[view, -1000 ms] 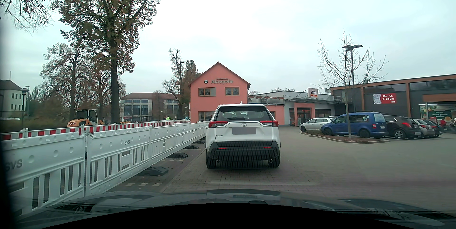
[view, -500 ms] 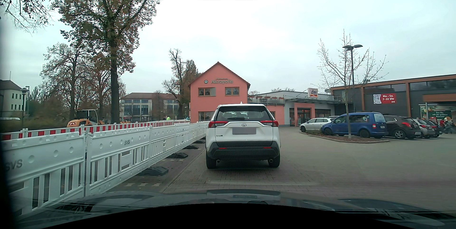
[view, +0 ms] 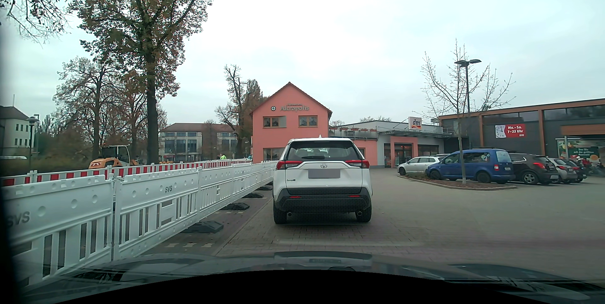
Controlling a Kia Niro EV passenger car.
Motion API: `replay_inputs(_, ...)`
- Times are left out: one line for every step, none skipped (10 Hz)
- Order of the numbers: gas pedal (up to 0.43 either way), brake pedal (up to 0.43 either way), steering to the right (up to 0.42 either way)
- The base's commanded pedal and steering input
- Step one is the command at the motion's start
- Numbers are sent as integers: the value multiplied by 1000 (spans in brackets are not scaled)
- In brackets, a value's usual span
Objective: Follow the waypoints while adhering to traffic rules and regulations
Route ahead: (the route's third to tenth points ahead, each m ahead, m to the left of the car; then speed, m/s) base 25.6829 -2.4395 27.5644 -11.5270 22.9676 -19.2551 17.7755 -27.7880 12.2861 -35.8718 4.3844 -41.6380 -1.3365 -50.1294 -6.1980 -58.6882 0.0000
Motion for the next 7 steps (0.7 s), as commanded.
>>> replay_inputs(0,439,-14)
replay_inputs(0,305,-9)
replay_inputs(0,226,0)
replay_inputs(0,189,13)
replay_inputs(0,152,29)
replay_inputs(0,122,40)
replay_inputs(0,79,55)
